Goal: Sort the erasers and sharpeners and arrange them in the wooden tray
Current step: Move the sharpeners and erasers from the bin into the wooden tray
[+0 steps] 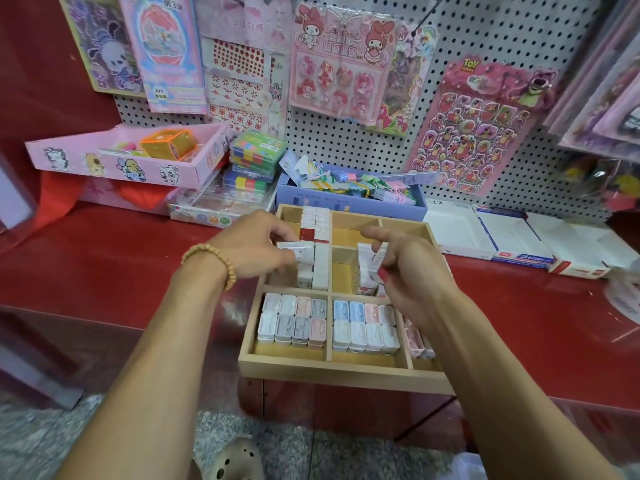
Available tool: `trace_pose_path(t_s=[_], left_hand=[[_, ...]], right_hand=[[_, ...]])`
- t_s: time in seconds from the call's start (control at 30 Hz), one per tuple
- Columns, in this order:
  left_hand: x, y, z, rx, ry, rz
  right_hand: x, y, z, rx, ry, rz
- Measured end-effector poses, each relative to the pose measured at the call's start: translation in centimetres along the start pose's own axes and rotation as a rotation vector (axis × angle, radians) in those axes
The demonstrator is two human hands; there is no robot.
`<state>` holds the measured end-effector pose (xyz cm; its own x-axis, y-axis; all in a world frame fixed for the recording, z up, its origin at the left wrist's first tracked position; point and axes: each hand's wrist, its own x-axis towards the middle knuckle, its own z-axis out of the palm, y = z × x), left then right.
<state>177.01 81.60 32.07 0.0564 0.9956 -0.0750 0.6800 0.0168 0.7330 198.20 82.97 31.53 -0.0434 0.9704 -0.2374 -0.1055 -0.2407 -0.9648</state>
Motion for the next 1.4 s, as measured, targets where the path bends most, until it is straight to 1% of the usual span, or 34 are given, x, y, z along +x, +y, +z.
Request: trace_pose_path(t_s=[0.03,0.1,0.2,0.27,0.4,0.5,0.6,0.7,0.8,0.93,1.0,1.03,1.07,1.1,1.17,1.2,1.3,1.4], left_hand=[[0.0,-0.2,-0.3,-0.001,0.023,-0.007],[-0.1,-0.5,-0.9,0.010,0.033,-0.013],[-0.2,-0.6,-1.1,0.053,-0.044,-0.027],[-0.1,-0.3,-0.9,0.118,-0.078,-0.026],[0.6,0.0,0.8,0.290,-0.090,0.022],[1.2,-0.1,2.2,0.369,-0.086,0.033],[1.3,0.1,2.4,0.290,-0.074,0.031],[1.2,0.2,2.1,0.186,-0.106,-0.003],[1.3,0.0,2.4,0.201,-0.097,0.008],[1.4,-0.3,2.6,0.237,-0.059,0.030],[1.5,-0.3,2.5,0.260,0.001,0.047],[1.4,0.0,2.4,0.228,0.038,0.061],[1.3,0.5,2.3,0.138,0.058,0.077],[1.1,1.0,2.3,-0.001,0.054,0.093],[0.7,2.3,2.4,-0.280,-0.008,0.112],[0.6,2.6,2.5,-0.366,-0.031,0.125],[0.8,3.1,2.6,-0.457,-0.014,0.169],[1.3,2.9,2.3,-0.517,0.040,0.143]], right_hand=[[-0.1,0.0,0.2,-0.045,-0.013,-0.013],[-0.3,0.0,0.5,-0.049,-0.033,-0.040],[-0.4,0.2,0.2,-0.027,0.005,-0.038],[-0.4,0.4,0.0,-0.021,0.010,-0.035],[-0.6,0.6,-0.4,-0.014,0.023,-0.046],[-0.7,0.6,-0.5,0.031,0.046,-0.042],[-0.7,0.7,-0.5,0.054,0.060,-0.052],[-1.0,0.5,-0.7,-0.007,0.054,-0.068],[-1.3,0.4,-1.0,-0.101,0.056,-0.097],[-1.3,0.9,-1.1,-0.085,0.040,-0.108],[-1.2,1.2,-1.1,-0.100,0.027,-0.109],[-1.2,1.3,-1.0,-0.102,0.017,-0.115],[-1.2,1.3,-0.9,-0.097,0.006,-0.125],[-1.2,1.4,-0.7,-0.090,-0.006,-0.139],[-1.1,1.3,-0.4,-0.081,-0.031,-0.171],[-1.0,1.3,-0.2,-0.080,-0.046,-0.186],[-0.7,1.1,0.0,-0.054,-0.077,-0.218],[-0.4,1.0,-0.1,-0.090,-0.089,-0.250]])
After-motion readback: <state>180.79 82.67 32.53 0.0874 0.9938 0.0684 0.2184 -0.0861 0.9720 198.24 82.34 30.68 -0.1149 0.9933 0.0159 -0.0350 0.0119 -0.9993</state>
